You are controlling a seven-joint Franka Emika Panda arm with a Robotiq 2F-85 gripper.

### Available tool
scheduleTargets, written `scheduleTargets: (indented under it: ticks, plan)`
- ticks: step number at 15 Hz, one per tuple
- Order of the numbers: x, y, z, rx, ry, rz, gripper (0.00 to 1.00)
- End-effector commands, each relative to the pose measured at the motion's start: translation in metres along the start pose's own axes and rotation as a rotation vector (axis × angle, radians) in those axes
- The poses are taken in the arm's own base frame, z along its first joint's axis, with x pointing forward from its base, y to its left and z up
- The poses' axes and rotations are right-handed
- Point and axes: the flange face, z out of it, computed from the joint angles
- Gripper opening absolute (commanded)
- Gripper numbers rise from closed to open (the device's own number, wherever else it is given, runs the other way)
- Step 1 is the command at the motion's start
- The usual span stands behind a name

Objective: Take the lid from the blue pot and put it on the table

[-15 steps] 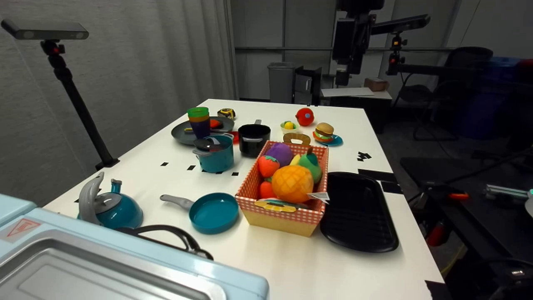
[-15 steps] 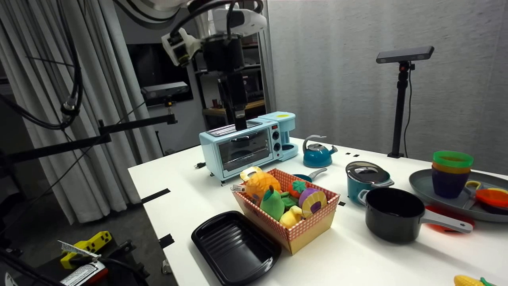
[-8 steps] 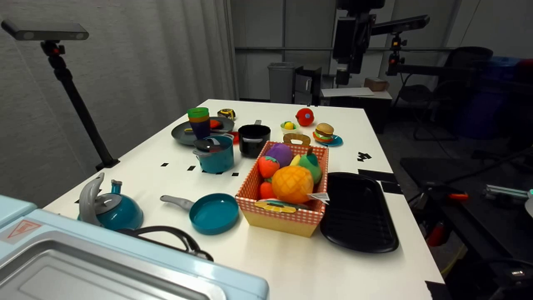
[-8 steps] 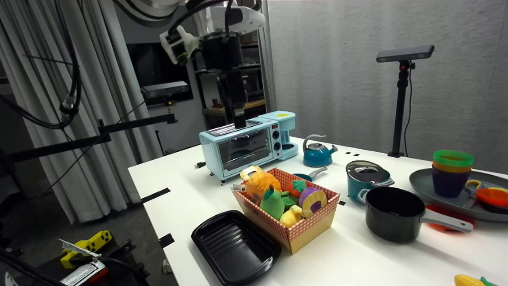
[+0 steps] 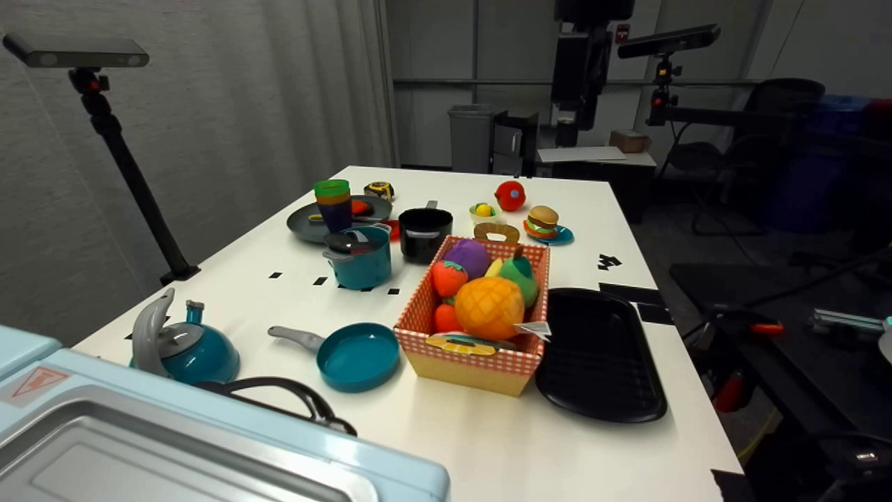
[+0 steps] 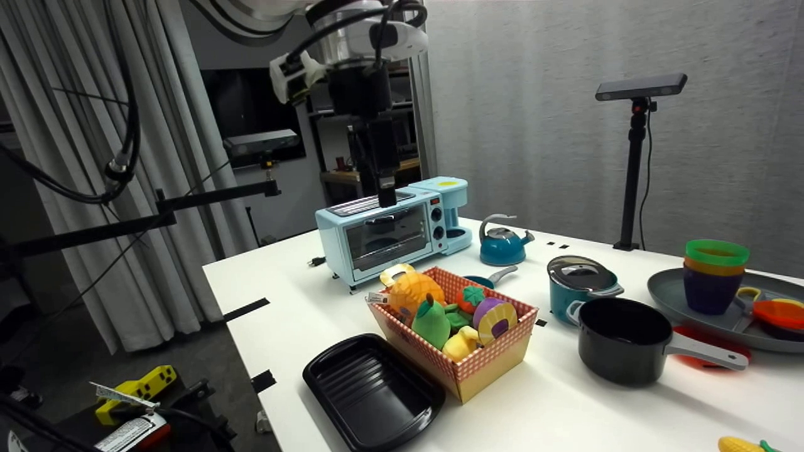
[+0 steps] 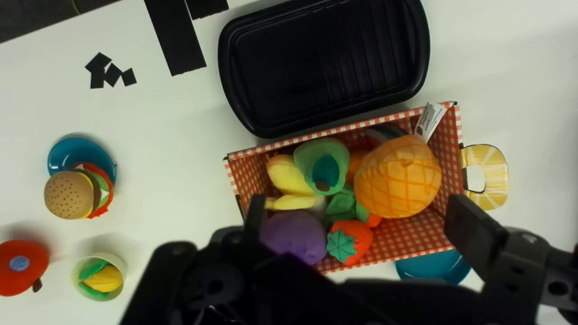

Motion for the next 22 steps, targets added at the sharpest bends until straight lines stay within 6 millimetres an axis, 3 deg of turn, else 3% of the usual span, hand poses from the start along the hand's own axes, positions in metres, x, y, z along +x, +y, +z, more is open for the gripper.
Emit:
scheduleTargets:
  ticks: [1, 8, 11, 12, 13, 22]
  plan:
    - [0.052, -0.002, 0.011, 0.035, -0.004, -0.043, 1.00]
    - [0.129, -0.007, 0.032, 0.003, 0.034, -0.016, 1.00]
    - [0.154, -0.005, 0.030, 0.007, 0.050, 0.024, 1.00]
    - [0.158, -0.004, 0.028, 0.014, 0.053, 0.032, 1.00]
    - [0.140, -0.006, 0.034, -0.007, 0.040, -0.001, 1.00]
    - [0.162, -0.006, 0.036, -0.001, 0.067, 0.028, 1.00]
